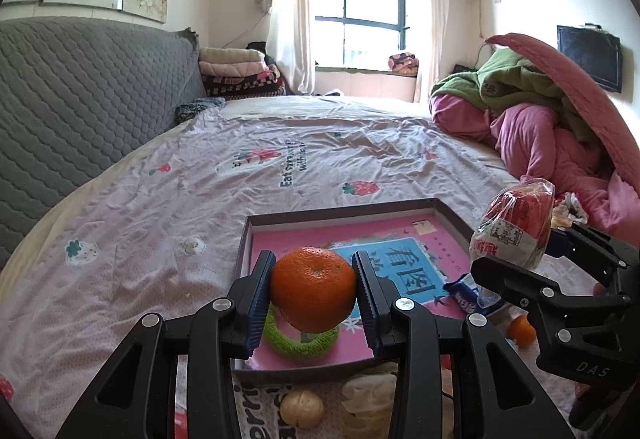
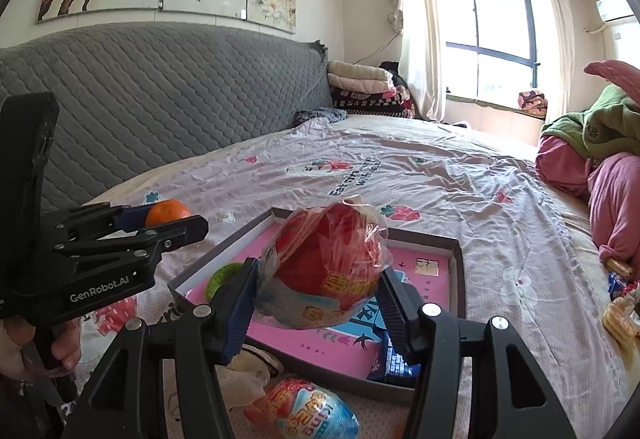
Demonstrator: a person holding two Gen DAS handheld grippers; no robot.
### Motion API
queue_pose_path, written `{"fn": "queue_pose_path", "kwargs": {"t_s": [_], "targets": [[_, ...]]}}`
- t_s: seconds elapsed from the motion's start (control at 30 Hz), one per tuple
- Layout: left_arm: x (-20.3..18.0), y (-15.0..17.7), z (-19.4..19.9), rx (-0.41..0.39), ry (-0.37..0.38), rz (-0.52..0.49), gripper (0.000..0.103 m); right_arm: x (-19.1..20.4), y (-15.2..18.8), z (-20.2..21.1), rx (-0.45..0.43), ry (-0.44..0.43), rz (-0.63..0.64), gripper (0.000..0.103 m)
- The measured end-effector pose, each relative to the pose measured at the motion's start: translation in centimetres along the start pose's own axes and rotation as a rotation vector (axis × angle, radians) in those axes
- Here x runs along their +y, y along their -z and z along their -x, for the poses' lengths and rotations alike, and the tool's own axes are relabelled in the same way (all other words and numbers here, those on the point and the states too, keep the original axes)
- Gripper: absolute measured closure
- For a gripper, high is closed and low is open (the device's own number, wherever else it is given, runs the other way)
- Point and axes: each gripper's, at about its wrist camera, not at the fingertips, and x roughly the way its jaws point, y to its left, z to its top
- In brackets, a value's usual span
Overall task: Organize objects
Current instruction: 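Lower the orange into the box with the left tool while the right tool lowers the red bag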
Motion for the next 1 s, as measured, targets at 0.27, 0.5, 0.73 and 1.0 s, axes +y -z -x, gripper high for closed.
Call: {"fn": "queue_pose_path", "kwargs": {"t_s": [0.27, 0.5, 0.73, 1.0], "targets": [[1.0, -0.3, -2.5, 0.033, -0.003, 0.034, 0.063, -0.8, 0.3, -1.8, 0.043, 0.005, 0.002, 0.046], [2.1, -1.3, -3.9, 0.027, -0.017, 0.052, 0.063, -1.2, 0.2, -2.7, 0.064, 0.005, 0.001, 0.046], [2.7, -1.7, -5.4, 0.048, -0.013, 0.08, 0.063, -1.5, 0.3, -3.7, 0.09, 0.01, 0.004, 0.046], [2.5, -0.8, -7.3, 0.088, -0.004, 0.077, 0.063, -1.7, 1.1, -5.1, 0.141, 0.003, 0.003, 0.046]]}}
